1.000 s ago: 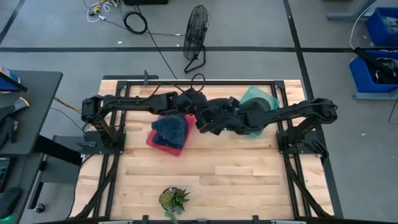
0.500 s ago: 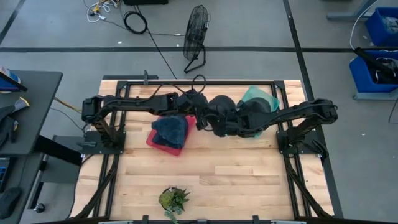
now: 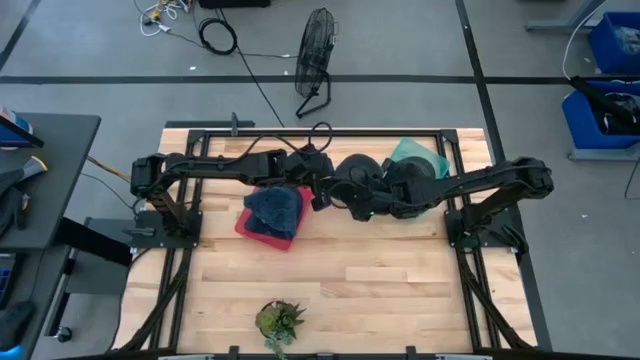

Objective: Pick & Place hat
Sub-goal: Put the black cap into the green bin

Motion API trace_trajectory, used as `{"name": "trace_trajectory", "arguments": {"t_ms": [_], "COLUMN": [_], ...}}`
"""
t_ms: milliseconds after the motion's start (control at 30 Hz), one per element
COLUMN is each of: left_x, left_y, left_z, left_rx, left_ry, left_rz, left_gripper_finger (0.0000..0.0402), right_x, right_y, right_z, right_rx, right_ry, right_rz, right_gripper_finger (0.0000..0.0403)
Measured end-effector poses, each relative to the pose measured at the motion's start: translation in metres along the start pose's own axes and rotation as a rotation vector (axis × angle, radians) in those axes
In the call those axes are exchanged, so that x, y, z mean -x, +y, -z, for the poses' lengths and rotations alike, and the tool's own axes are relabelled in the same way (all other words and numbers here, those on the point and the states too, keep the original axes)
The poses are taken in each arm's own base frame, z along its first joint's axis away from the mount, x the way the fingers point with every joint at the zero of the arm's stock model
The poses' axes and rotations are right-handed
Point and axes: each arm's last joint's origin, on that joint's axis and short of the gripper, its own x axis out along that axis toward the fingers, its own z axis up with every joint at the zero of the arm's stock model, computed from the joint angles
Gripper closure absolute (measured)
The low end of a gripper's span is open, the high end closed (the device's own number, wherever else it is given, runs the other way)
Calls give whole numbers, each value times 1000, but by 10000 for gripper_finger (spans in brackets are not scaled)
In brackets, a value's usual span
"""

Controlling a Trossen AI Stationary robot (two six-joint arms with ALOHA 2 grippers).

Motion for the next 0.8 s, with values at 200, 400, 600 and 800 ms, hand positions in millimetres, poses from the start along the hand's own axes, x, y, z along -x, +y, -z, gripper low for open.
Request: {"name": "trace_trajectory", "arguments": {"t_ms": [200,400,600,800], "left_x": [0,0,0,0], "left_y": [0,1,0,0], "left_z": [1,3,2,4], "left_rx": [-10,-41,-42,-46], "left_ry": [14,30,24,41], "left_rz": [-2,-8,-5,-4], "left_gripper_finger": [249,235,234,234], "right_x": [33,64,57,30], "right_y": [-34,-83,-101,-109], "right_z": [-10,-5,5,37], "right_rx": [65,74,85,114], "right_ry": [31,303,417,633], "right_rz": [72,192,100,171], "right_gripper_finger": [396,397,397,398]}}
